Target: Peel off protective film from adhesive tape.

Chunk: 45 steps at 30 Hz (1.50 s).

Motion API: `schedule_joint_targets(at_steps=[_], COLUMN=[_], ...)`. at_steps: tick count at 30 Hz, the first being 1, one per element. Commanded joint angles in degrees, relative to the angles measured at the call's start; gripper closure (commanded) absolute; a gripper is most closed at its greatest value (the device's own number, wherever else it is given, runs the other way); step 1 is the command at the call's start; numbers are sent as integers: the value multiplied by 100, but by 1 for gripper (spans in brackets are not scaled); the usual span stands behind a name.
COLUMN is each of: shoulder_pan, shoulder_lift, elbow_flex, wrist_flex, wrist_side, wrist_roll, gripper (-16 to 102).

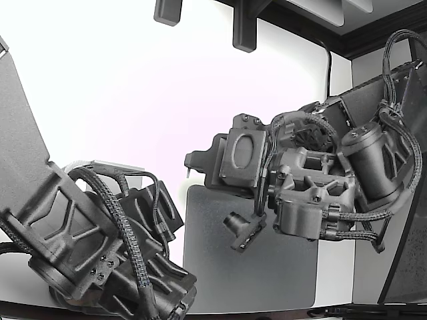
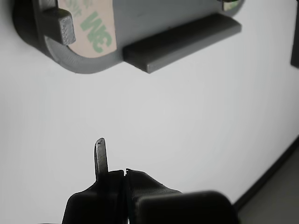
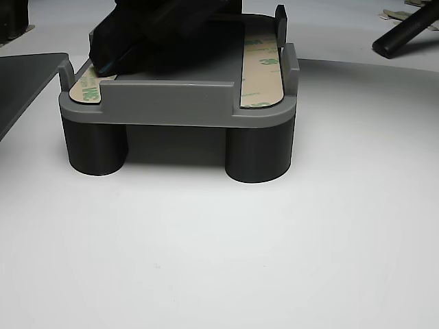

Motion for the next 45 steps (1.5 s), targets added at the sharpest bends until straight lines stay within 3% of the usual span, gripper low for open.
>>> schedule_joint_targets(at_steps=[1,5,8,10,17,23,30,45], shoulder_pan=[-35,-35,-35,-229,-765,-791,-756,-668], shoulder_lift=[-18,-9,246,457,255,-475,-9,44], elbow_flex=[-158,-35,527,782,633,343,1090,1354], wrist_flex=[9,-44,-686,-1099,-1301,-1468,-2241,-2689], wrist_side=[26,255,967,703,9,-9,-9,-53], wrist_roll=[-97,-211,-1195,-1441,-1248,-817,-1362,-1371], gripper=[96,96,96,96,96,96,96,96])
